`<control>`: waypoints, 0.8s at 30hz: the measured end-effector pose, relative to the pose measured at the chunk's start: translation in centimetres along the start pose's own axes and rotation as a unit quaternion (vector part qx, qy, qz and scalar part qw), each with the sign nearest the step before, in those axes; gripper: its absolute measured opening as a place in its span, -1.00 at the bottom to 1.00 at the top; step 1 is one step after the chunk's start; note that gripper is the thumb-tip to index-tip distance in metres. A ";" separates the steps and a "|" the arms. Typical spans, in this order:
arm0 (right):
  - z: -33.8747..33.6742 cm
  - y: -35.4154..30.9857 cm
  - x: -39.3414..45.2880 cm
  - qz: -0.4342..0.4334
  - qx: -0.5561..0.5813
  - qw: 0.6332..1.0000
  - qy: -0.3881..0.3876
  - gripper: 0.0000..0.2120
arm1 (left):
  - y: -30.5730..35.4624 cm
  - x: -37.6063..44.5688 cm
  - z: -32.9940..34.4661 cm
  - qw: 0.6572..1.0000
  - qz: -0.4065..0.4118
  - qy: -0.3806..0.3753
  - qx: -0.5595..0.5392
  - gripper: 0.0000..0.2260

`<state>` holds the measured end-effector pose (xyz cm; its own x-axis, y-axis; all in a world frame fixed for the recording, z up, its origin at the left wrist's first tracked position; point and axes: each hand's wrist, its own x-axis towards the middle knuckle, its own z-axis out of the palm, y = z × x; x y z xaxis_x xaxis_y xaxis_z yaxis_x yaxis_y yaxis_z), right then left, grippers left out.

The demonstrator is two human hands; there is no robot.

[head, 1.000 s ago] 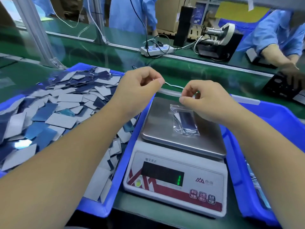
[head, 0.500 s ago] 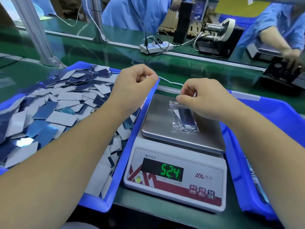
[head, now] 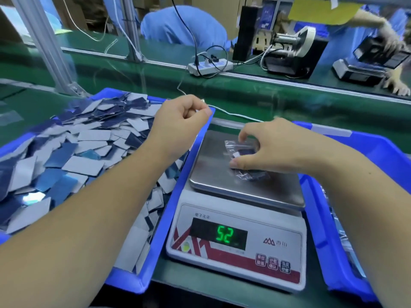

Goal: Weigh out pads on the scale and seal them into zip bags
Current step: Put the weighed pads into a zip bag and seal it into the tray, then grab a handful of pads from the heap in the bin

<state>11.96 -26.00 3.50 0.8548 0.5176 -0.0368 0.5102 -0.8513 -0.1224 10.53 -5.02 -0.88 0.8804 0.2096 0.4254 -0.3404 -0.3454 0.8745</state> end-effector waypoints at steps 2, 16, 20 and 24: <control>0.0 -0.1 -0.1 -0.013 0.013 1.000 -0.011 -0.49 | -0.3 0.1 0.1 1.000 -0.001 -0.001 -0.006 -0.89; -0.5 0.1 0.5 -0.123 0.091 0.980 0.129 -0.91 | -0.1 0.0 -0.1 1.000 -0.011 0.000 0.003 -0.76; -1.6 -0.9 -0.3 -0.153 0.094 0.975 0.133 -0.93 | -0.2 -0.3 0.3 0.999 -0.003 -0.021 0.031 -0.78; -2.6 -0.7 -2.9 -0.135 0.117 0.975 0.131 -0.96 | 0.0 -0.8 0.9 0.998 -0.001 -0.041 0.054 -0.81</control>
<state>9.39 -27.12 6.29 0.7031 0.6543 0.2786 0.7104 -0.6287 -0.3163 10.14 -6.00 -1.43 0.9068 0.1367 0.3988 -0.3044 -0.4421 0.8437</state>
